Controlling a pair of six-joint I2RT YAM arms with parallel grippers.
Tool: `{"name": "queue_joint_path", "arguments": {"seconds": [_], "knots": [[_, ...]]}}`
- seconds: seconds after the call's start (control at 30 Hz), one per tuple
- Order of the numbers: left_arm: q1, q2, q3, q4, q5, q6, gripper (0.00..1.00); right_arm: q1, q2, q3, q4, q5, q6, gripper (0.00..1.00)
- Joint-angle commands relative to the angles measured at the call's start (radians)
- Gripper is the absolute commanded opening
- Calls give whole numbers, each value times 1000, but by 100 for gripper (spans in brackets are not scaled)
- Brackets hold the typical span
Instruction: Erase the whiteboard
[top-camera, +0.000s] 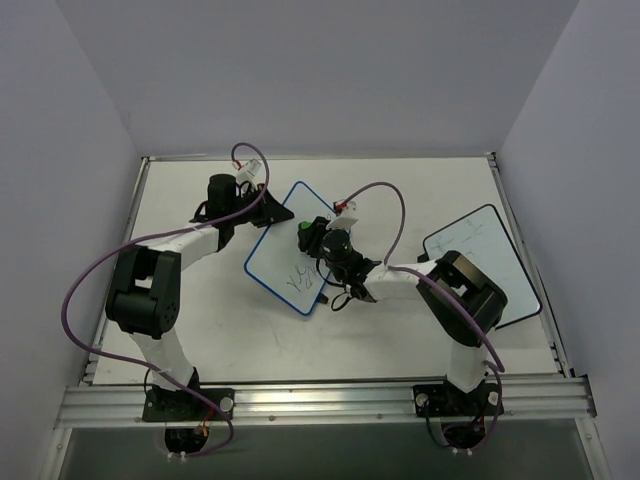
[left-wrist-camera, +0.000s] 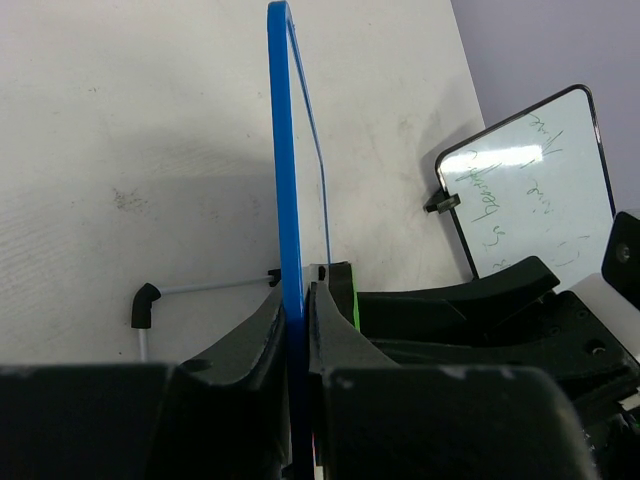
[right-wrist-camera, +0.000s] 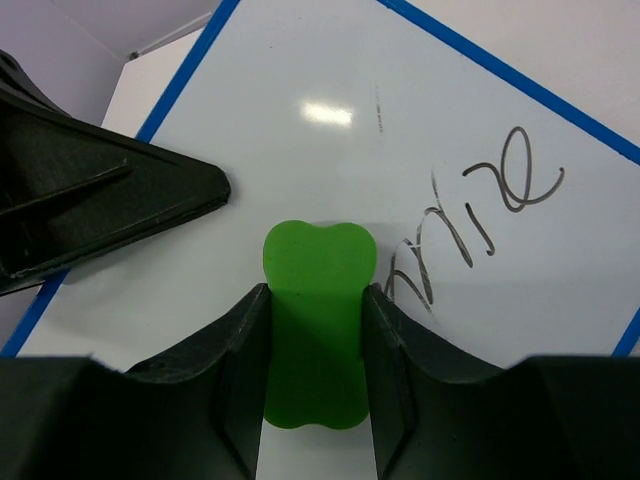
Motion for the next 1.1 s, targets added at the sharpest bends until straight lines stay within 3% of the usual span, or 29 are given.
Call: {"name": "queue_joint_path", "arguments": {"seconds": [0.0,0.63,0.9,1.07], "knots": [[-75,26,-44,-94,28,94,2,-18,54,-82,-55,-36,23,0],[-78,30,-40,-100,25,100,2,-39,36,-325,89,19,80,0],[-80,30,-38,-101,25,99,2,-39,48,-251,53,-13,59,0],[-80,33,-38,-103,23,100,2,-39,50,-104,-47,-33,19,0]]}}
